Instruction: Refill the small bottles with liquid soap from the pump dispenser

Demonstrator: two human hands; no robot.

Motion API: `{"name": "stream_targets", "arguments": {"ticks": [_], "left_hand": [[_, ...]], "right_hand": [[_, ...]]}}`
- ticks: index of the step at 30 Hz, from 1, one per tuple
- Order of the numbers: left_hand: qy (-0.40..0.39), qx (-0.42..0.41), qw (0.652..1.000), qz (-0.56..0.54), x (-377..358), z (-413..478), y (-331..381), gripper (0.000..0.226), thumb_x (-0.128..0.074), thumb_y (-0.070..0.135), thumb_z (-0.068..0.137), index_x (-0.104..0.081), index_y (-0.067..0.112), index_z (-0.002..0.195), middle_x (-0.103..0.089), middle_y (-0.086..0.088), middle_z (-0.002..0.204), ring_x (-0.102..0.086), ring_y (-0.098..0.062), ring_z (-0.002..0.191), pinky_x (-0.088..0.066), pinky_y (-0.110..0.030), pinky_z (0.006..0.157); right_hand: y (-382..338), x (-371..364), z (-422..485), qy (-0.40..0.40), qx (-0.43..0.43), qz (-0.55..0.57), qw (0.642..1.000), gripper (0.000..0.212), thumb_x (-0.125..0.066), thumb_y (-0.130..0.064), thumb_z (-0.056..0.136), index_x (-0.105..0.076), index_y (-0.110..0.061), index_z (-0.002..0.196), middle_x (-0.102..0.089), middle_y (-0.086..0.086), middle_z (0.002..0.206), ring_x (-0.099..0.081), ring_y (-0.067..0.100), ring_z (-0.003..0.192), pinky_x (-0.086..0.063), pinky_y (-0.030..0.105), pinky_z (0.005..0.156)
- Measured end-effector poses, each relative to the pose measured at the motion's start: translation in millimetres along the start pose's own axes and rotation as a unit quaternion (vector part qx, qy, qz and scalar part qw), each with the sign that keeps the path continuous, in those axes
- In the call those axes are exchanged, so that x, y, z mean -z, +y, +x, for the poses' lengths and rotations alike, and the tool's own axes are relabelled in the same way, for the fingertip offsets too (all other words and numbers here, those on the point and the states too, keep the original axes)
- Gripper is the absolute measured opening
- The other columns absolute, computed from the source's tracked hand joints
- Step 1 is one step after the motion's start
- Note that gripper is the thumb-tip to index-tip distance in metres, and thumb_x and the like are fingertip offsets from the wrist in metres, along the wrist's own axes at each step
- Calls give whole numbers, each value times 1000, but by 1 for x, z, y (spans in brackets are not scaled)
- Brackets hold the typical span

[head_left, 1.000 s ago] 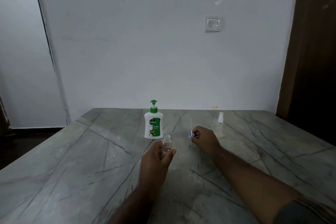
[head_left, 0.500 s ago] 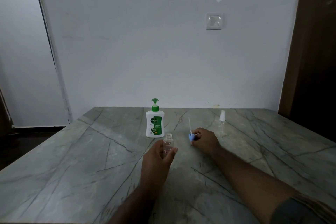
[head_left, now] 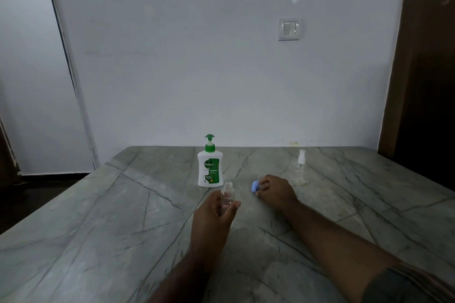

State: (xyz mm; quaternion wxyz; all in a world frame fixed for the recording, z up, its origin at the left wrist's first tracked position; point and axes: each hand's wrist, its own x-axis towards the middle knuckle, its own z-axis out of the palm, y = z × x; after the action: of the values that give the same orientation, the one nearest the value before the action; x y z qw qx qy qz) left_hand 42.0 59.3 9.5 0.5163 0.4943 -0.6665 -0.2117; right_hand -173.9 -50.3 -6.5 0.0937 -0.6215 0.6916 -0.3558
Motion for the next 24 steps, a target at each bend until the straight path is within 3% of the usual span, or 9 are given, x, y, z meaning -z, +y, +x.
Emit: {"name": "stream_targets", "arguments": {"ticks": [4, 8, 17, 21, 24], "left_hand": [[-2, 2, 1000, -2, 0, 0, 0, 19, -72, 39, 87, -60, 38, 101, -68, 21, 87, -63, 10, 81, -46, -10, 69], [-1, 2, 1000, -2, 0, -1, 0, 17, -71, 40, 88, -60, 38, 100, -68, 20, 87, -63, 9, 80, -47, -12, 70], [-12, 7, 1000, -2, 1, -1, 1, 17, -69, 42, 89, -57, 41, 100, -67, 22, 88, -64, 6, 81, -46, -11, 69], [-6, 1, 1000, -7, 1, -2, 0, 16, -70, 41, 88, -58, 41, 99, -68, 22, 87, -64, 10, 82, -47, -12, 70], [-2, -2, 1000, -14, 1, -3, 0, 15, -70, 41, 88, -62, 38, 100, -70, 20, 85, -64, 10, 81, -48, -12, 68]], "right_hand": [[-1, -2, 3, 7, -13, -9, 1000, 32, -75, -43, 69, -61, -25, 91, -63, -13, 84, -60, 9, 81, -54, 32, 76], [-3, -5, 3, 12, -34, -19, 999, 64, -82, -46, 65, -52, -20, 115, -56, -2, 109, -49, 8, 85, -44, 24, 74], [1, -2, 0, 13, -37, -11, 999, 75, -85, -47, 60, -50, -21, 121, -51, 6, 126, -47, 3, 73, -46, 22, 71], [1, 5, -6, 25, -54, -36, 998, 91, -80, -64, 56, -42, -25, 130, -36, 4, 138, -61, 13, 87, -55, 32, 79], [3, 11, -13, 64, -53, -63, 995, 91, -71, -71, 59, -38, -27, 132, -31, 4, 142, -63, 20, 100, -56, 38, 82]]}}
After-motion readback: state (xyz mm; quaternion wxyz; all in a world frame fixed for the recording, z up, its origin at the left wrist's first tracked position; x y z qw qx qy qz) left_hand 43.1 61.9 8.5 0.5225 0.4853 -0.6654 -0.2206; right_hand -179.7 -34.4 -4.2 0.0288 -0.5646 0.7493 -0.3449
